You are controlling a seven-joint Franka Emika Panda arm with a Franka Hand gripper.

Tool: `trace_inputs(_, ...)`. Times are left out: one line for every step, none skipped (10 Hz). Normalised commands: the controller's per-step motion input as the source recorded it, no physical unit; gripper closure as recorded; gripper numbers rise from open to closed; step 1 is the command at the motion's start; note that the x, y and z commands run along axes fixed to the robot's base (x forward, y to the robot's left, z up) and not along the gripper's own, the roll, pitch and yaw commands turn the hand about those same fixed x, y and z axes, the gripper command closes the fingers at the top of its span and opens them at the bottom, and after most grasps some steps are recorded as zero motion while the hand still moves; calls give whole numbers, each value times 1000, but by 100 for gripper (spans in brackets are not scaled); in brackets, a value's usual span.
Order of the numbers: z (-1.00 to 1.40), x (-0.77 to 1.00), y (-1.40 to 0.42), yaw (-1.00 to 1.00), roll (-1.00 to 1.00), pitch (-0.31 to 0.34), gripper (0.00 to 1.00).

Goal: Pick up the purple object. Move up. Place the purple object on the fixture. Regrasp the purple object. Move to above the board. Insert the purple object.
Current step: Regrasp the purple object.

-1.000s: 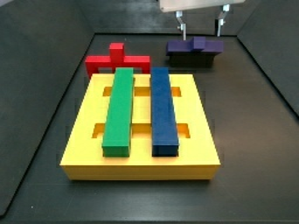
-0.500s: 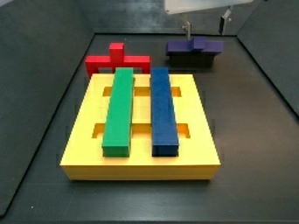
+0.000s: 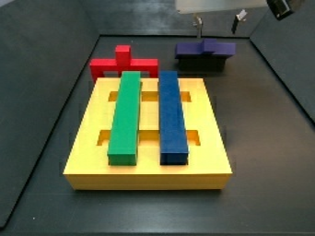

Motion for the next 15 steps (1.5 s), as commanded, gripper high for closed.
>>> trace_inputs(-69,0,-109,0,911,169,0)
trace_inputs(-14,-31,-106,0,1000,137,0)
trace_inputs(-34,-3,-111,0,1000,143,0)
trace_inputs(-43,-6,-114,0,1000,143,0)
trace_inputs(-40,-20,-140,0,1000,120,0)
trace_inputs(-14,-14,-191,34,1000,83,0)
trace_inputs(-60,0,-203,83,874,60,0)
trace_inputs(-63,0,-197,134,709,0,0)
trace_inputs(-57,0,-109,243,431,0,0)
trace_inputs(0,0,-74,0,77,0,0)
trace_inputs(-69,31,0,131,109,43,0)
trace_inputs(-220,314,0,386,0,151,0)
trace_inputs(-383,149,103,377,0,6,0)
trace_inputs(-414,71,91,369,0,0,0)
trace_inputs(-383,163,0,394,40,0,0)
